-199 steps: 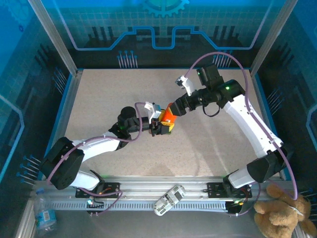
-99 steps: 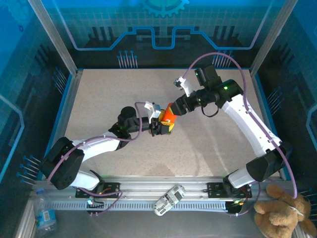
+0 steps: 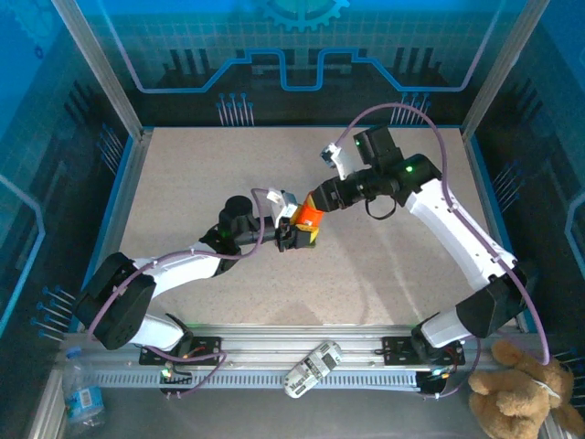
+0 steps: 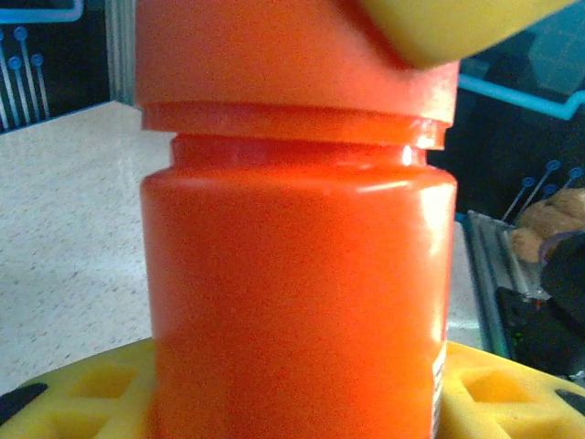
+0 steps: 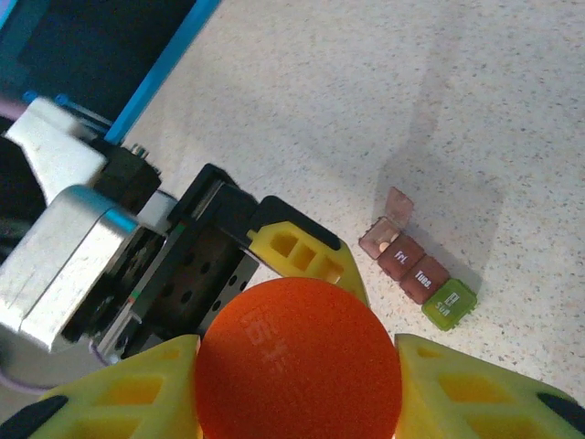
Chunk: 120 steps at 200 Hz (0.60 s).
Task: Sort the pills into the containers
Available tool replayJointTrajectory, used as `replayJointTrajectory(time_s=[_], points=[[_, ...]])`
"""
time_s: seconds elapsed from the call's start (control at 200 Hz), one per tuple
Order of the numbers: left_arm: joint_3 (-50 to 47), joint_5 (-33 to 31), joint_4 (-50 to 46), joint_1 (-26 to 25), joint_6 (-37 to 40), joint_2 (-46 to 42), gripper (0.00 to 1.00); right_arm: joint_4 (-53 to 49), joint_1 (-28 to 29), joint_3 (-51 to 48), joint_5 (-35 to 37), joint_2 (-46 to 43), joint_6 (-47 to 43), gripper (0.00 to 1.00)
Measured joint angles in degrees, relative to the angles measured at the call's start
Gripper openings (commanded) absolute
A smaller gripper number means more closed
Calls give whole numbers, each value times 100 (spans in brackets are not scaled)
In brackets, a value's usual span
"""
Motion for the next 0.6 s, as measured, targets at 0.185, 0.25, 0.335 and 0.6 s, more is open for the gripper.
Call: replayJointTrajectory(time_s=[0.185, 0.25, 0.335, 0.6], points=[[-2, -332, -334, 11, 201, 0, 0, 848, 225, -660, 649, -247, 1130, 41], [-4, -411, -398, 17, 245, 0, 0, 1067, 308, -804, 861, -297, 1451, 42], [-7, -494, -424, 39, 258, 0, 0, 1200, 404, -835, 1102, -293, 1733, 43], [-7, -667, -289, 44, 258, 0, 0, 1150, 439, -629, 1287, -205, 1963, 56]])
